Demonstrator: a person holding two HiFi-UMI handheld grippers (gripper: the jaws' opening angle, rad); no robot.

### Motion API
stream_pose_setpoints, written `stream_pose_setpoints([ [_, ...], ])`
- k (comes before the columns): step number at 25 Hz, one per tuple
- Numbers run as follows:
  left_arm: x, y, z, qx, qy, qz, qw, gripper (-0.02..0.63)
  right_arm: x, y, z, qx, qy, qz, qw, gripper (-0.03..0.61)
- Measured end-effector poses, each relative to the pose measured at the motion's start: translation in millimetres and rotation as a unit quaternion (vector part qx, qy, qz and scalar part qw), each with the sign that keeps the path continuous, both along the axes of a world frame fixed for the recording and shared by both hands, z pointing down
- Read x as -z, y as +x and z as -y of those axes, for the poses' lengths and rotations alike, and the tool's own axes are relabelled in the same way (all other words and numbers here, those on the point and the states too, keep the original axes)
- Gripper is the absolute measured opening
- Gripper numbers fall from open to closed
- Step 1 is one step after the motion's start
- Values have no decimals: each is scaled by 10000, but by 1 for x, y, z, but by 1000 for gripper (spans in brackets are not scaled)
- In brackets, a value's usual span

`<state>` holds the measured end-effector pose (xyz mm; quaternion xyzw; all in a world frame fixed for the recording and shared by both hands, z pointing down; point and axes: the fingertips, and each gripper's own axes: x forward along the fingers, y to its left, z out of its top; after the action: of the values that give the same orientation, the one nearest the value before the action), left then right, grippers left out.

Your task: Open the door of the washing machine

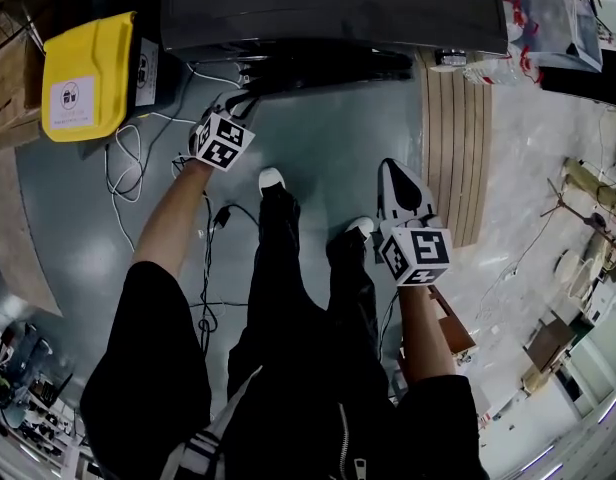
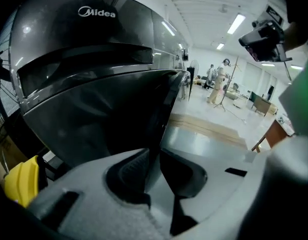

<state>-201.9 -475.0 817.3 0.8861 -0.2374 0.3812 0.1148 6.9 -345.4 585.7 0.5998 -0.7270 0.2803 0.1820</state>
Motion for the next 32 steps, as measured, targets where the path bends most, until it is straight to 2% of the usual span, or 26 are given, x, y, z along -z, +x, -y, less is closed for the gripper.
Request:
stream_pose_setpoints([
  [5, -2, 4, -46, -131, -235, 15, 9996, 66, 5, 11, -14, 18, 74, 46, 10000, 5],
  [11, -2, 17, -102, 203, -348, -90, 9991, 64, 17, 36, -38, 39, 278, -1, 9996, 5],
  [17, -4, 29, -156, 718, -475, -25, 9963, 63, 13, 73, -91, -49, 413, -139, 9990, 5],
  [23, -5, 68, -216, 962, -574, 46, 9937, 58, 9, 136, -155, -279, 437, -130, 9986, 5],
  [28, -6, 104, -265, 1043, -678, 65, 9922, 54, 2, 176, -208, -675, 427, -37, 9968, 5],
  [32, -8, 143, -304, 1221, -960, -107, 9878, 56, 0, 212, -242, -941, 437, -17, 9946, 5],
])
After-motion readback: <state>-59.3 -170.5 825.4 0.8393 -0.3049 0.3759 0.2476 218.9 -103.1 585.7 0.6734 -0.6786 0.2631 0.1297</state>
